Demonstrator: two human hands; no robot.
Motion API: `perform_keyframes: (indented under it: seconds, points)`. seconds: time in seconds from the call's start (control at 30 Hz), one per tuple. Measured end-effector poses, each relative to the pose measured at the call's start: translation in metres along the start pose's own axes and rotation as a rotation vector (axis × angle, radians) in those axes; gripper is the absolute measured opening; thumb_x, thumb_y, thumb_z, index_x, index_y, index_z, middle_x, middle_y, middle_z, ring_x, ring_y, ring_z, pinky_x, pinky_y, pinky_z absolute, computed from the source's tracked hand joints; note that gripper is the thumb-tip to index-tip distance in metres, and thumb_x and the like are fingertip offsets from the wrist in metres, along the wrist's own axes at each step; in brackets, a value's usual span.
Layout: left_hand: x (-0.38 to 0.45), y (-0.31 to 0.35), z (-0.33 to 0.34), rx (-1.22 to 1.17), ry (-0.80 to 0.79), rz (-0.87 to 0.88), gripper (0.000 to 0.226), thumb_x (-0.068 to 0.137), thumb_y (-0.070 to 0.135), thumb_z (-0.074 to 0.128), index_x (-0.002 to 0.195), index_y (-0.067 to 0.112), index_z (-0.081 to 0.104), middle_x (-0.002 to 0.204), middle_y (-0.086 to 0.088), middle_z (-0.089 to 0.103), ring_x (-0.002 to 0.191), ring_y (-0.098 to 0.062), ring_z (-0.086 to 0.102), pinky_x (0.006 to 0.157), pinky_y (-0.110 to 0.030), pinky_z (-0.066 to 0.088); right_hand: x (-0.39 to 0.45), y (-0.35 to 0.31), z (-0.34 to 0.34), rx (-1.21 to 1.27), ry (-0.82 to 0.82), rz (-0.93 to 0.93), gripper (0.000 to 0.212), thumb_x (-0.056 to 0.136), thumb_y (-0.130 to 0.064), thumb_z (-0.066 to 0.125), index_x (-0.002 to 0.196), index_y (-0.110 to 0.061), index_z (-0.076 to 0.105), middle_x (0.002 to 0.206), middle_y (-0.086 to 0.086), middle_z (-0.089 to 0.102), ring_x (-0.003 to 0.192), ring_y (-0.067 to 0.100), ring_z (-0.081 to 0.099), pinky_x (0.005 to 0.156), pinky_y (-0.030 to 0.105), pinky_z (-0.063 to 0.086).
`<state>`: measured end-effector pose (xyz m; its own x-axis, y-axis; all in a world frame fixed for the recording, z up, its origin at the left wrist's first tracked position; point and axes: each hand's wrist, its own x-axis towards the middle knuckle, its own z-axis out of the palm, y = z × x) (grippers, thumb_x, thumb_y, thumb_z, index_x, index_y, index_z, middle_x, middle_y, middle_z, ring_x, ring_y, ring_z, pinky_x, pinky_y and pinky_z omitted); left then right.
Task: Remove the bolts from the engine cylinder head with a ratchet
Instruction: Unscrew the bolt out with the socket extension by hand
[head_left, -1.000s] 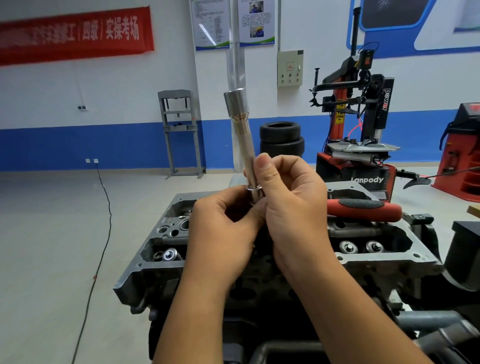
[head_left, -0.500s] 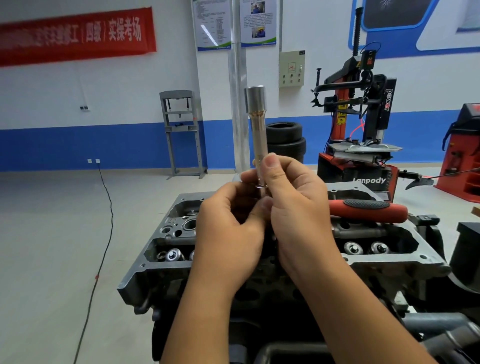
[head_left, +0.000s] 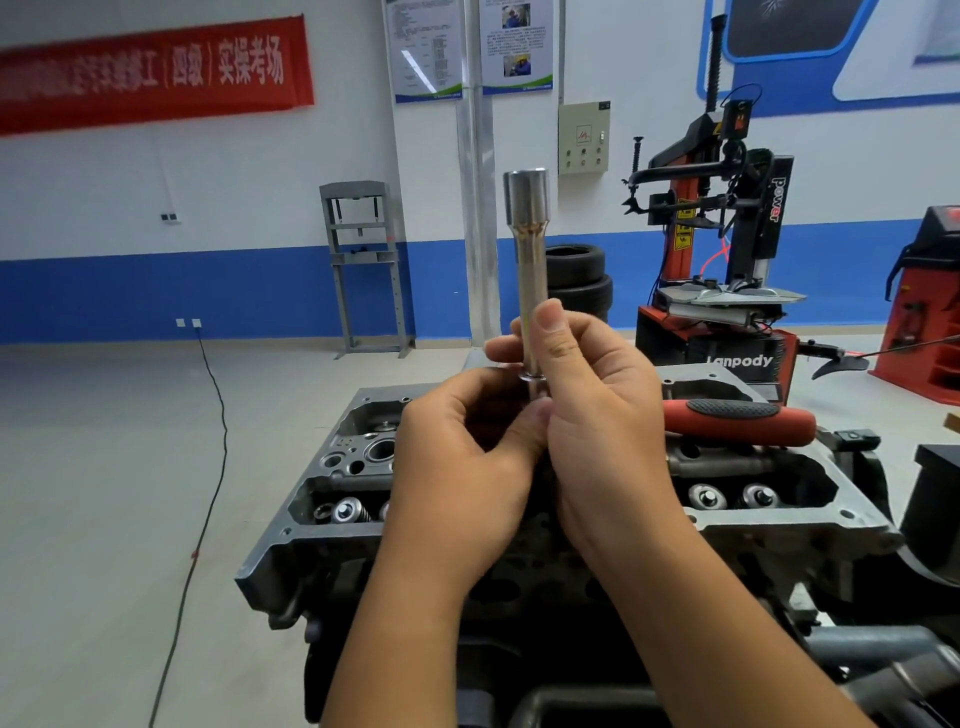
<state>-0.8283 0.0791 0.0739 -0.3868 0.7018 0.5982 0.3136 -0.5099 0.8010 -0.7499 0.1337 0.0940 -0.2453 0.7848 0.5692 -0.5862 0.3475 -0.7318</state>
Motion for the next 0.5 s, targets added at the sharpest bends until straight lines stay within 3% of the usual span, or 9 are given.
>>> perform_keyframes:
  seconds: [0.07, 0.17, 0.3, 0.37, 0.5]
  points:
    - [0.0, -0.0024, 0.0021, 0.034, 0.083, 0.019, 0.018, 0.087, 0.012, 0.08, 0.098, 0.026, 0.076, 0.088, 0.01, 0.08, 0.084, -0.008, 0.077, 0.072, -0.024, 0.061, -0.0014, -0.0017, -0.0003, 0.021, -0.002, -0.018, 0.039, 0.081, -0.044, 0.076, 0.096, -0.01, 0.066, 0.087, 0.011, 0.077, 0.081, 0.024, 0.075, 0.079, 0.044, 0.064]
    - [0.0006, -0.0035, 0.0027, 0.071, 0.122, 0.054, 0.021, 0.088, 0.012, 0.079, 0.104, 0.026, 0.077, 0.088, 0.009, 0.08, 0.084, -0.008, 0.077, 0.073, -0.025, 0.062, -0.0016, -0.0019, 0.0002, 0.025, -0.006, -0.025, 0.039, 0.08, -0.039, 0.075, 0.097, -0.006, 0.064, 0.085, 0.011, 0.077, 0.079, 0.022, 0.076, 0.076, 0.04, 0.064]
    - [-0.0003, -0.0002, -0.0003, -0.015, -0.074, 0.05, 0.018, 0.105, 0.018, 0.061, 0.111, 0.024, 0.076, 0.101, 0.006, 0.08, 0.099, -0.012, 0.076, 0.083, -0.029, 0.061, 0.0001, -0.0003, 0.0018, -0.078, 0.013, -0.056, 0.042, 0.088, -0.048, 0.061, 0.094, -0.007, 0.068, 0.087, 0.006, 0.078, 0.082, 0.017, 0.074, 0.083, 0.041, 0.063]
    - [-0.0001, 0.0015, 0.0004, -0.03, -0.095, 0.039, 0.021, 0.106, 0.015, 0.058, 0.114, 0.023, 0.075, 0.104, 0.006, 0.08, 0.102, -0.01, 0.075, 0.088, -0.028, 0.06, 0.0008, 0.0008, 0.002, -0.071, 0.013, -0.04, 0.043, 0.089, -0.052, 0.056, 0.089, -0.012, 0.071, 0.086, 0.006, 0.077, 0.084, 0.018, 0.073, 0.085, 0.041, 0.062]
    - [0.0008, -0.0007, 0.0068, 0.071, 0.1, 0.066, 0.019, 0.093, 0.008, 0.075, 0.097, 0.027, 0.076, 0.088, 0.012, 0.079, 0.084, -0.005, 0.076, 0.073, -0.021, 0.06, 0.0003, 0.0006, 0.0004, 0.02, -0.03, 0.029, 0.042, 0.082, -0.046, 0.07, 0.099, -0.008, 0.066, 0.089, 0.011, 0.077, 0.083, 0.025, 0.074, 0.081, 0.044, 0.063]
